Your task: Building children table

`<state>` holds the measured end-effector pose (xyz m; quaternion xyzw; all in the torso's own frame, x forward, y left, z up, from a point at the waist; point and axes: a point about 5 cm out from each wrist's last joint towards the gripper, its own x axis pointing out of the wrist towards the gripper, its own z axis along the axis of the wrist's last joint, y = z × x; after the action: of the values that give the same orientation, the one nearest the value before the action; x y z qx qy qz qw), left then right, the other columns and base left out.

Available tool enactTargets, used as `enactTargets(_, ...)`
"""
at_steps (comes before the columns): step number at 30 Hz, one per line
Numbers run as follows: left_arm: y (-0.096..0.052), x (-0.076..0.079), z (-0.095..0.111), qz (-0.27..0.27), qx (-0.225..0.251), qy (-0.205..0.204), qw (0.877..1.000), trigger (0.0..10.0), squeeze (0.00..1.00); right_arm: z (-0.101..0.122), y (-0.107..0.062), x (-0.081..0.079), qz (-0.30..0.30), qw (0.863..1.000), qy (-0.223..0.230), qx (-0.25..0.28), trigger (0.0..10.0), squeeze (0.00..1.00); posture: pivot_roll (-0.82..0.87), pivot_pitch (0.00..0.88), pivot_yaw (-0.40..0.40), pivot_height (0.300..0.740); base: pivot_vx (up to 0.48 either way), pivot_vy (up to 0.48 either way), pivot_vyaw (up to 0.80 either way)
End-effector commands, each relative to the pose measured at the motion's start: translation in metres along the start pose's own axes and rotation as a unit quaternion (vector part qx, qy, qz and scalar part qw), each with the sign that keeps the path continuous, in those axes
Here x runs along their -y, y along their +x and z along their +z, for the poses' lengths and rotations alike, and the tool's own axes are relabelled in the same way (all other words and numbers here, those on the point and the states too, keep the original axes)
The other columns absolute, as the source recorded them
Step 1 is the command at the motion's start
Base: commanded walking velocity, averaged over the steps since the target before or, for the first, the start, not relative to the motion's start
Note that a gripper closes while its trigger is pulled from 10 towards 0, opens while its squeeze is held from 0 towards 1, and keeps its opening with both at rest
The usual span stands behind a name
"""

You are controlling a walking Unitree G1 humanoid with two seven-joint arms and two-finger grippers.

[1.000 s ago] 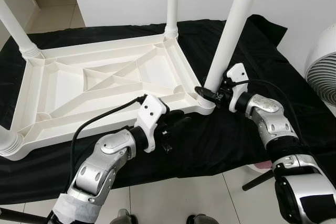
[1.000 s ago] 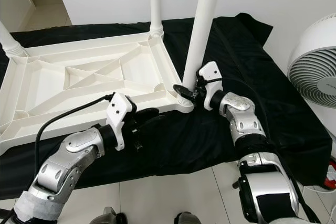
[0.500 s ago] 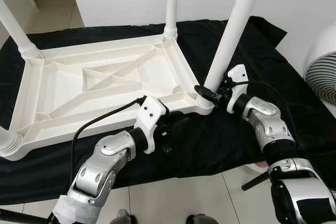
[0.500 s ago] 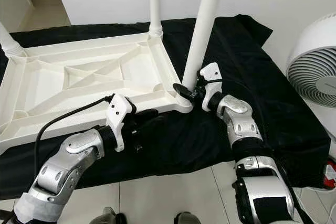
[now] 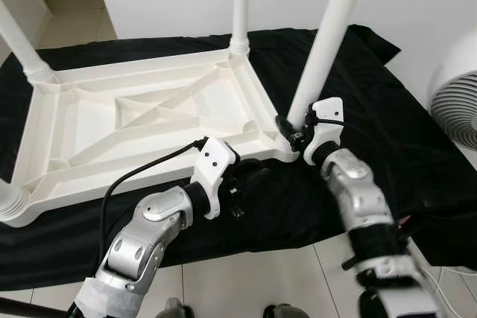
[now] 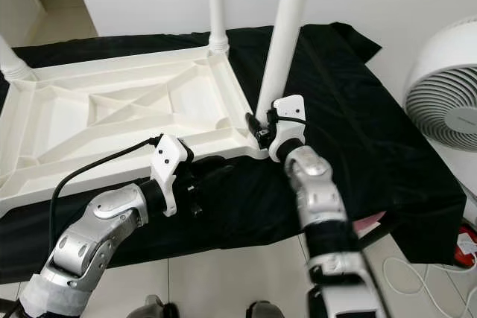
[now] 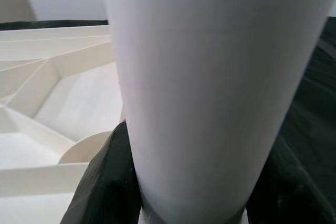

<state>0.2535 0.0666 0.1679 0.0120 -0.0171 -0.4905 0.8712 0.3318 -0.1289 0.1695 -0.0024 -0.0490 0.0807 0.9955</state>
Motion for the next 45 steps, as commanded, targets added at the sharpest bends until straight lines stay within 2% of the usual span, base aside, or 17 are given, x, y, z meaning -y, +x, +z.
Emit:
enactTargets(1,0.001,-0.002,0.002,0.016,-0.001,0.006,1.0,10.0,0.0,0.001,-0.007,0.005,-0.073,0.997,0.009,-0.001,10.0,0.0,-0.09,0.08,0.032,0.74,0.0,0.0,0.0)
enactTargets(2,0.001,-0.002,0.002,0.016,-0.001,0.006,1.0,10.0,0.0,0.001,-0.007,0.005,-0.073,0.997,0.009,-0.001,10.0,0.0,-0.09,0.08,0.032,0.74,0.0,0.0,0.0)
enactTargets(4,0.001,-0.002,0.001,0.017,0.0,0.006,1.0,10.0,0.0,-0.001,-0.015,-0.002,-0.122,0.992,0.009,-0.002,10.0,0.0,-0.1,0.084,0.03,0.74,0.0,0.0,0.0)
enactTargets(5,0.001,-0.002,0.001,0.016,-0.001,0.006,1.0,10.0,0.0,-0.002,-0.017,-0.013,-0.115,0.993,0.019,-0.001,10.0,0.0,-0.09,0.09,0.026,0.74,0.0,0.0,0.0)
enactTargets(8,0.001,-0.002,0.001,0.016,-0.001,0.006,1.0,10.0,0.0,-0.002,-0.018,-0.021,-0.105,0.994,0.027,-0.001,10.0,0.0,-0.09,0.09,0.026,0.74,0.0,0.0,0.0)
enactTargets(10,0.0,-0.004,0.002,0.021,0.0,0.009,1.0,10.0,0.0,0.001,-0.019,-0.033,-0.068,0.997,0.03,0.01,10.0,0.0,-0.09,0.102,0.022,0.74,0.0,0.0,0.0)
enactTargets(13,0.0,-0.007,0.004,0.025,0.001,0.012,1.0,10.0,0.0,0.004,-0.021,-0.037,-0.052,0.998,0.032,0.014,10.0,0.0,-0.09,0.103,0.019,0.74,0.0,0.0,0.0)
enactTargets(14,0.001,-0.009,0.005,0.027,0.001,0.016,1.0,10.0,0.0,0.005,-0.022,-0.039,-0.039,0.998,0.043,0.019,10.0,1.0,-0.08,0.104,0.018,0.74,0.0,0.0,0.0)
enactTargets(23,0.003,-0.013,0.011,0.033,0.008,0.024,0.999,10.0,0.0,0.011,-0.024,-0.033,-0.026,0.998,0.039,0.034,10.0,1.0,-0.07,0.098,0.021,0.74,0.0,0.0,0.0)
enactTargets(31,0.003,-0.016,0.011,0.027,0.005,0.029,0.999,10.0,0.0,0.008,-0.018,-0.011,0.065,0.998,0.011,0.024,10.0,1.0,-0.08,0.091,0.036,0.74,0.0,0.0,0.0)
enactTargets(32,0.003,-0.016,0.012,0.025,0.006,0.029,0.999,10.0,0.0,0.007,-0.017,-0.006,0.085,0.996,-0.001,0.021,10.0,0.21,-0.08,0.091,0.036,0.74,0.0,0.0,0.0)
enactTargets(34,0.003,-0.016,0.012,0.025,0.006,0.029,0.999,10.0,0.0,0.007,-0.017,-0.006,0.085,0.996,-0.001,0.021,10.0,0.21,-0.08,0.091,0.036,0.74,0.0,0.0,0.0)
enactTargets(35,0.003,-0.016,0.013,0.025,0.007,0.029,0.999,10.0,0.0,0.007,-0.017,-0.004,0.097,0.995,-0.011,0.019,10.0,0.0,-0.08,0.091,0.036,0.74,0.0,0.0,0.0)
enactTargets(37,0.001,-0.015,0.009,0.015,-0.001,0.032,0.999,10.0,0.0,0.006,-0.016,0.004,0.166,0.985,-0.034,0.017,10.0,0.0,-0.09,0.096,0.029,0.74,0.0,0.0,0.0)
enactTargets(39,0.001,-0.015,0.009,0.015,-0.001,0.032,0.999,10.0,0.0,0.006,-0.016,0.004,0.166,0.985,-0.034,0.017,10.0,0.0,-0.09,0.096,0.029,0.74,0.0,0.0,0.0)
enactTargets(42,-0.001,-0.016,0.01,0.016,-0.002,0.031,0.999,10.0,0.0,0.006,-0.013,0.012,0.251,0.966,-0.06,0.006,10.0,0.0,-0.08,0.092,0.035,0.74,0.0,0.0,0.0)
enactTargets(45,0.0,-0.017,0.011,0.019,0.001,0.029,0.999,10.0,0.0,0.007,-0.01,0.012,0.285,0.956,-0.071,0.006,10.0,0.0,-0.08,0.09,0.034,0.74,0.0,0.0,0.0)
